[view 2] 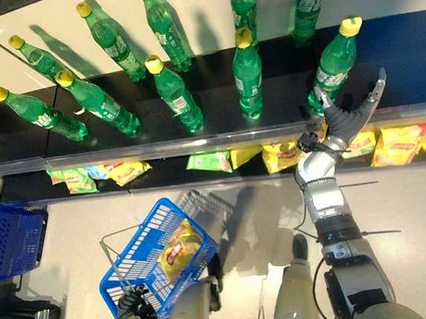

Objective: Pick up the snacks into the basket

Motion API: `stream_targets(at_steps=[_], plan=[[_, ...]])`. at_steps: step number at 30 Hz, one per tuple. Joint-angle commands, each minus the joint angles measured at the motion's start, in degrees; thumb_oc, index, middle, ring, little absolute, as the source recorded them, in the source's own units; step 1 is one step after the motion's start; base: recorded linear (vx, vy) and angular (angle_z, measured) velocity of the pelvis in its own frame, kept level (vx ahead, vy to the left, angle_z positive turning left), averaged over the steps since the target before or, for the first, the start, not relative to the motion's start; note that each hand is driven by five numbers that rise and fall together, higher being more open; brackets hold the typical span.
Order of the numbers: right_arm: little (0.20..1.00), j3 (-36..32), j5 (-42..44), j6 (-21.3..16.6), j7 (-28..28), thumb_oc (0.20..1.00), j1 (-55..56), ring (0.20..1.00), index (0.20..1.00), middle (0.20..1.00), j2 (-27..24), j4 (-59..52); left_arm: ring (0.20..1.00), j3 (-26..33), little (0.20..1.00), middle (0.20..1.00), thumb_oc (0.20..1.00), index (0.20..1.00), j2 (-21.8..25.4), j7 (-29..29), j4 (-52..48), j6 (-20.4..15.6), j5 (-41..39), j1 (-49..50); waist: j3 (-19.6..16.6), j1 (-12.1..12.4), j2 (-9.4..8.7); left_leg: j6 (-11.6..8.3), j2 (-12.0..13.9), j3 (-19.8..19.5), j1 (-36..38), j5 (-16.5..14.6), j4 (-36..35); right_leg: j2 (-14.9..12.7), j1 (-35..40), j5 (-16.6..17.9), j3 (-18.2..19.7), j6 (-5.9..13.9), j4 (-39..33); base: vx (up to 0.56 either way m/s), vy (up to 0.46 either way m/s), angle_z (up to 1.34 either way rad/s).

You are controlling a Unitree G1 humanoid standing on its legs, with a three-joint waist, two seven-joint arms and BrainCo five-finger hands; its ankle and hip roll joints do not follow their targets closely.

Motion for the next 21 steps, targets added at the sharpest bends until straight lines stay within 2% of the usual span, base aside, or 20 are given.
stream_targets(at_steps=[1, 9, 21], plan=[[1.0, -1.43, 1.11, -2.53, -0.27, 1.0, -4.67, 1.0, 1.0, 1.0, -1.8, -2.92, 0.2, -0.51, 0.2, 0.2, 0.2, 0.2, 4.71, 1.6, -2.34, -2.98, -2.18, 1.42, -0.25, 1.68, -1.51, 3.35, -1.42, -1.1, -1.25, -1.3, 3.87, 1.39, 1.1, 0.68, 1.89, -0.39, 1.3, 0.0, 0.0, 0.0], [1.0, -0.72, 1.89, -2.55, 0.04, 1.0, -8.32, 1.0, 1.0, 1.0, -2.48, -1.54, 0.2, -1.04, 0.2, 0.2, 0.2, 0.2, 5.12, 1.41, -4.88, -2.95, -3.01, 2.06, 0.59, 2.0, -1.78, 3.41, -1.6, -1.24, -2.4, -0.88, 3.92, 1.36, 0.22, 1.08, 1.6, -0.53, 1.36, 0.0, 0.0, 0.0], [1.0, -0.74, 5.23, -3.99, 0.04, 1.0, -11.54, 1.0, 1.0, 1.0, -3.38, 1.72, 0.2, 0.18, 0.2, 0.2, 0.2, 0.2, 6.26, 1.73, -3.57, -2.78, -3.1, 2.16, 1.32, 2.34, -2.13, 3.42, -1.76, -1.31, -3.75, -0.69, 4.3, 1.51, -0.83, 1.28, 1.86, -0.79, 1.55, 0.0, 0.0, 0.01]])
